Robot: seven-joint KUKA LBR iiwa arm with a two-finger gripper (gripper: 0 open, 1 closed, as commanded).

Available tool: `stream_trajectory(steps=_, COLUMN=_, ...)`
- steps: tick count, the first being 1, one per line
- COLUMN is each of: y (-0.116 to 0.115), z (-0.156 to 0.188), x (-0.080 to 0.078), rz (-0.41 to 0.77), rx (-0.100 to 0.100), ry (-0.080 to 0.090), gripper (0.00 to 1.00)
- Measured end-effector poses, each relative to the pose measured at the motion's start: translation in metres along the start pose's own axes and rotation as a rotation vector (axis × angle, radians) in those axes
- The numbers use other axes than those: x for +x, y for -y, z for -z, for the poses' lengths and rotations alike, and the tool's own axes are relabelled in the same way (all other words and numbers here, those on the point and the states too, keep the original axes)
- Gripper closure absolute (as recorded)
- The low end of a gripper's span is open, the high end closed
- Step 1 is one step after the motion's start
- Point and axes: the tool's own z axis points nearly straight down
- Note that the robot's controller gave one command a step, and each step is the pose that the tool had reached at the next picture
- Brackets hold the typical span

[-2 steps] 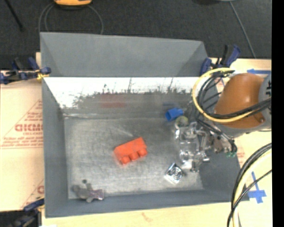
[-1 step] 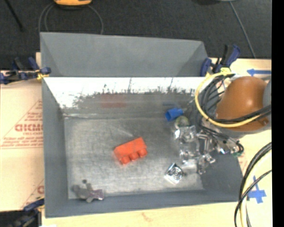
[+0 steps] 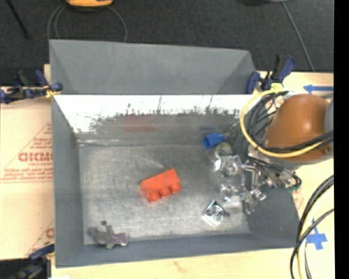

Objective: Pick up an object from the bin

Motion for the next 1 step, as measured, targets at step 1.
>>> stream_trajectory(steps=1, y=-0.0239, z=-0.0269, x=0.0157, rz=0.532, rx=-0.026, ry=-0.021, gripper=0.00)
